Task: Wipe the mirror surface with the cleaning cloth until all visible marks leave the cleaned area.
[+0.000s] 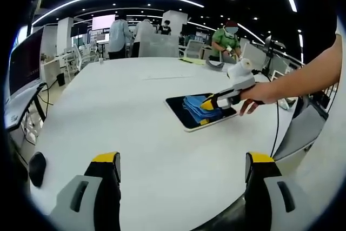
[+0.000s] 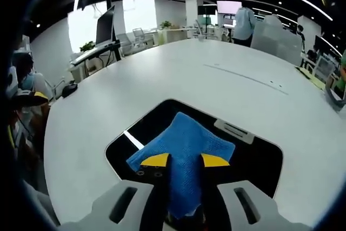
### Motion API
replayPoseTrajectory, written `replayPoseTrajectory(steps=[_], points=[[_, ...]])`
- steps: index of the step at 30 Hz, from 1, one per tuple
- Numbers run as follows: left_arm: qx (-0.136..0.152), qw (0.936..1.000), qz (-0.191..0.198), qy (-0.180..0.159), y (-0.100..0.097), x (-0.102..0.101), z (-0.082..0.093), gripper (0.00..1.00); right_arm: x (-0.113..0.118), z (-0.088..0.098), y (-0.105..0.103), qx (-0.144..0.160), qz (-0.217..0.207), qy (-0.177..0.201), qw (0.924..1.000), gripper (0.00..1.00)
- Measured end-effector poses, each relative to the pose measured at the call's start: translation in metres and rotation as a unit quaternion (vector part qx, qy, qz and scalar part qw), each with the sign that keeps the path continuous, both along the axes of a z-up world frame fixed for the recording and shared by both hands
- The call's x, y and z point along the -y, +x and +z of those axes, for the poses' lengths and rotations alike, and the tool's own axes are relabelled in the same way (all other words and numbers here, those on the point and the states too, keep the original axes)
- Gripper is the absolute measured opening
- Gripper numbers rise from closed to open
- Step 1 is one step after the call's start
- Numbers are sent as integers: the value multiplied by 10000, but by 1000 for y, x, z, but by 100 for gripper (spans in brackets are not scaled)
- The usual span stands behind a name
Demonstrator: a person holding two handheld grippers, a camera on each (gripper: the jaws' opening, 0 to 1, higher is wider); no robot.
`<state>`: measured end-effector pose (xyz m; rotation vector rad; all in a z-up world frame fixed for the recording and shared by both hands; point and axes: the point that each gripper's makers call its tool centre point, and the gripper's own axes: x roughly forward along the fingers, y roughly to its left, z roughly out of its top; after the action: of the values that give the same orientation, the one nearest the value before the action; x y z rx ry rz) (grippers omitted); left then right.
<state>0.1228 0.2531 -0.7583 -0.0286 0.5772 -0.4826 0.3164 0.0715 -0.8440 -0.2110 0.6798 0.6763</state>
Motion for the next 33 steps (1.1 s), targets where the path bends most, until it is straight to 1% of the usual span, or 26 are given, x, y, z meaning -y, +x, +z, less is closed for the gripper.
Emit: replayPoseTrajectory(steps=[10,20,33], points=[[0,10000,-26,22,1,2,0,97,17,-1,4,19,-31,-65,10000,15],[-11,10000,-37,26,2,3,-1,97,21,-1,4,22,41,-64,10000,15],[7,10000,-46,25,3,7,0,97,34,-1,5,27,-16,-75,10000,15]])
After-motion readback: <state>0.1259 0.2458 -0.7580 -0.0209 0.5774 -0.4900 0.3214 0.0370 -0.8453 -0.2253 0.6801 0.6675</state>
